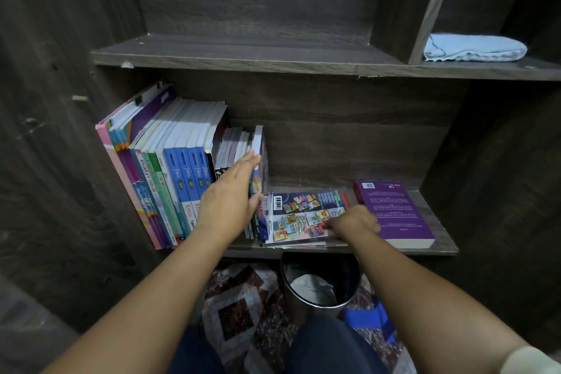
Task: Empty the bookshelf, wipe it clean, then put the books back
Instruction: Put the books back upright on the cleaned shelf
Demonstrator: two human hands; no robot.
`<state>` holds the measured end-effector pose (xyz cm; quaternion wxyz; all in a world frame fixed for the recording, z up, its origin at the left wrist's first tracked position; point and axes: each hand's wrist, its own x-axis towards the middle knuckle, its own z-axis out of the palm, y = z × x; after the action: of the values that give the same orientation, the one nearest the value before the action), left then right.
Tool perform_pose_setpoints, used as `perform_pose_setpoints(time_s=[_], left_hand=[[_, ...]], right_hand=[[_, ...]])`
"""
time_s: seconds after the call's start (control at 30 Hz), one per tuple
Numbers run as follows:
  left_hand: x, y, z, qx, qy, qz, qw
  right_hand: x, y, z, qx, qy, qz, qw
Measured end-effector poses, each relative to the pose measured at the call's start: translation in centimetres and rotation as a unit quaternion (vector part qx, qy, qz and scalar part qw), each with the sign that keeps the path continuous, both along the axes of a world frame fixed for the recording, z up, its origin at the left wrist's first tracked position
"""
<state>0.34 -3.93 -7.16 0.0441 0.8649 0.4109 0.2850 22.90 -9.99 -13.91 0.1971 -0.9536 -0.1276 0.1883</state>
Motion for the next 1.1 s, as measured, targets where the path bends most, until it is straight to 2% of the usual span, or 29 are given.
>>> perform_pose_setpoints(time_s=[0.13, 0.23, 0.37, 0.47, 0.57, 0.77, 0.83, 0.97, 1.1], left_hand=[[-0.1, 0.2, -0.1, 0.000, 0.001, 0.001, 1.000], [-0.3, 0.3, -0.1, 0.006, 0.005, -0.004, 1.000], [-0.6, 0.5, -0.3, 0.021, 0.012, -0.015, 1.000], [-0.7, 0.6, -0.6, 0.030, 0.018, -0.024, 0.999], [-0.8, 0.7, -1.0, 0.028, 0.019, -0.031, 0.999], [-1.8, 0.5, -0.5, -0.076, -0.031, -0.077, 0.994], [-1.8, 0.6, -0.3, -0.060, -0.025, -0.084, 0.994], [-1.0, 0.6, -0.1, 0.030, 0.063, -0.025, 0.997], [0.7, 0.8, 0.7, 0.044, 0.095, 0.035, 0.994]], right_hand=[[-0.6, 0.2, 1.8, 0.175, -0.003, 0.017, 0.984], [-2.9, 0.3, 4.0, 0.311, -0.032, 0.086, 0.946], [-6.3, 0.9, 6.4, 0.370, -0.014, 0.217, 0.903], [-7.8, 1.2, 7.0, 0.353, 0.030, 0.351, 0.866], [-8.0, 1.4, 6.6, 0.265, 0.105, 0.447, 0.848], [-6.9, 1.2, 5.2, 0.209, 0.090, 0.475, 0.850], [-6.7, 1.3, 4.7, 0.215, 0.076, 0.472, 0.852], [-6.2, 1.3, 4.0, 0.215, 0.035, 0.456, 0.863], [-5.1, 1.0, 3.2, 0.121, 0.003, 0.460, 0.880]])
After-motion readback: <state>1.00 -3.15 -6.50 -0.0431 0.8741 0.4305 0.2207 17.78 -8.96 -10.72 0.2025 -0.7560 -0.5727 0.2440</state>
